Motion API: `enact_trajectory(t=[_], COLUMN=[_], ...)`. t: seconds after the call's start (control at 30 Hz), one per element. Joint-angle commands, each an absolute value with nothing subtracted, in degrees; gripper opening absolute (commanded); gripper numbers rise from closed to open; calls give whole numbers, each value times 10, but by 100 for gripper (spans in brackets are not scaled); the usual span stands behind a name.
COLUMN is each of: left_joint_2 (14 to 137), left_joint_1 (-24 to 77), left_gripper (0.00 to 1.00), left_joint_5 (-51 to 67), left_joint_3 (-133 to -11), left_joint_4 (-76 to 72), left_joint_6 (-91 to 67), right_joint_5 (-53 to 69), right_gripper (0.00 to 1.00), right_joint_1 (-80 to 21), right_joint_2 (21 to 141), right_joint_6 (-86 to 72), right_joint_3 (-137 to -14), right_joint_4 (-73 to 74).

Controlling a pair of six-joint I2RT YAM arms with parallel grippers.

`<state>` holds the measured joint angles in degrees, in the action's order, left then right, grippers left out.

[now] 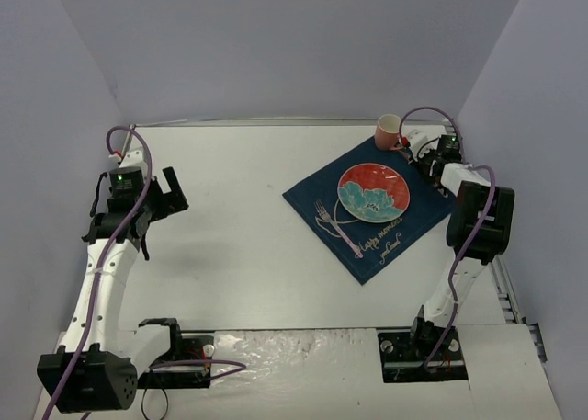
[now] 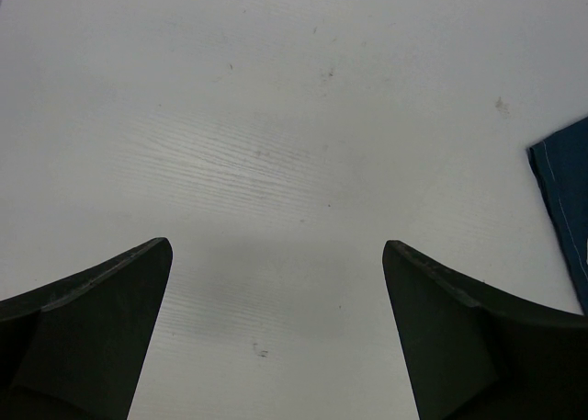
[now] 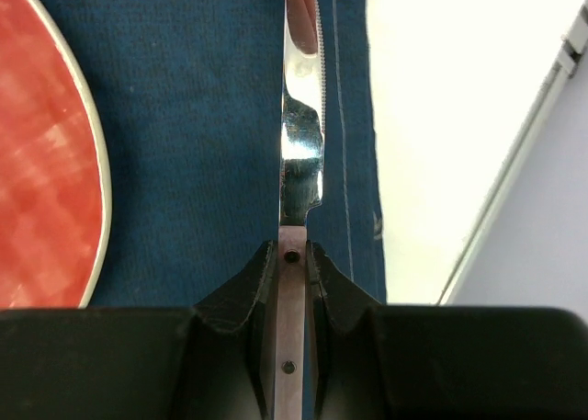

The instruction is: Set the dinner table for one person

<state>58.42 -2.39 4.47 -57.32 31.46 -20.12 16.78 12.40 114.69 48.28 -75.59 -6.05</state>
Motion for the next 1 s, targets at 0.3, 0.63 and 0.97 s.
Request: enact_trajectory(t=[0.3,0.63,0.97], left_joint_2=[592,595,587], left_joint_1=[-29,-29,-29], left_gripper=[97,97,97], left_joint_5=[41,43,54], left_joint_3=[-578,-577,-581], left_joint_4=[291,290,290], left_joint_6=[-202,-203,-203], right_joint_5=[186,183,180], right_gripper=[6,19,51], right_joint_1=[129,131,129], right_joint_2=[1213,1225,1145], right_joint_6=[509,515,493], right_joint_3=[-808,-807,-767], right_joint_4=[-103,-102,-119])
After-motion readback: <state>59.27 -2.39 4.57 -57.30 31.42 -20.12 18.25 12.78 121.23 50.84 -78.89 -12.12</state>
